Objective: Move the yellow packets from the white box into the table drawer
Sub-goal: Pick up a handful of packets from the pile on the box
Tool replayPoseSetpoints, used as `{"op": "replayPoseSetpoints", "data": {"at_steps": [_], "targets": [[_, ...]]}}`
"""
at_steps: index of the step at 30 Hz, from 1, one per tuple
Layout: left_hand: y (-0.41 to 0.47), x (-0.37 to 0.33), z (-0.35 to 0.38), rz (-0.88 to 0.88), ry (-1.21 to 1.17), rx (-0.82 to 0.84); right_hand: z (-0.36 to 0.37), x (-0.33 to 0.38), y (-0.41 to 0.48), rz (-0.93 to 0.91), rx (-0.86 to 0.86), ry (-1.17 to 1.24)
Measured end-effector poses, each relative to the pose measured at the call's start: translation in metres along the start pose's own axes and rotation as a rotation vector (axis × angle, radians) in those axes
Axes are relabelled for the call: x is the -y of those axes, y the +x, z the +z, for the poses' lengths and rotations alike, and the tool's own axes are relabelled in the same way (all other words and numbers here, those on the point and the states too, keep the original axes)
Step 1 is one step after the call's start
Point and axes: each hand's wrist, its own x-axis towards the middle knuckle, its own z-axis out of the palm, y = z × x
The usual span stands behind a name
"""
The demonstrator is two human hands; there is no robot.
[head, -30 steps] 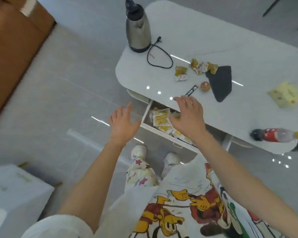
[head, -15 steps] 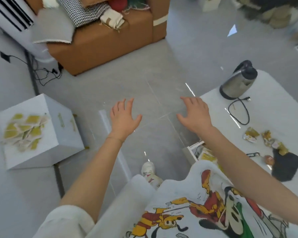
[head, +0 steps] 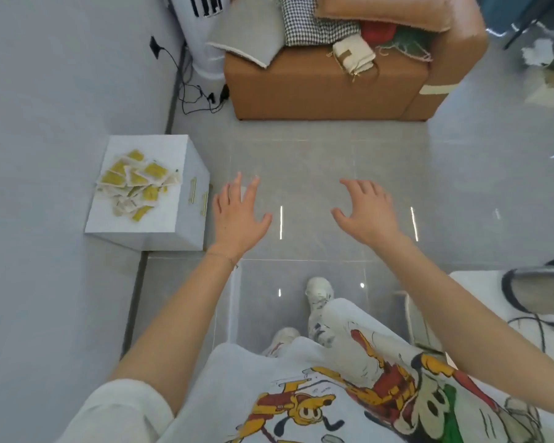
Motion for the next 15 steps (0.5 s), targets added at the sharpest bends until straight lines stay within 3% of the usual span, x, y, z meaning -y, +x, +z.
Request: {"op": "replayPoseSetpoints", "data": {"at_steps": [15], "targets": [[0.078, 0.067, -0.005, -0.542, -0.142, -0.094, 0.012, 0.074, 0.215, -0.447, 0.216, -0.131]]}}
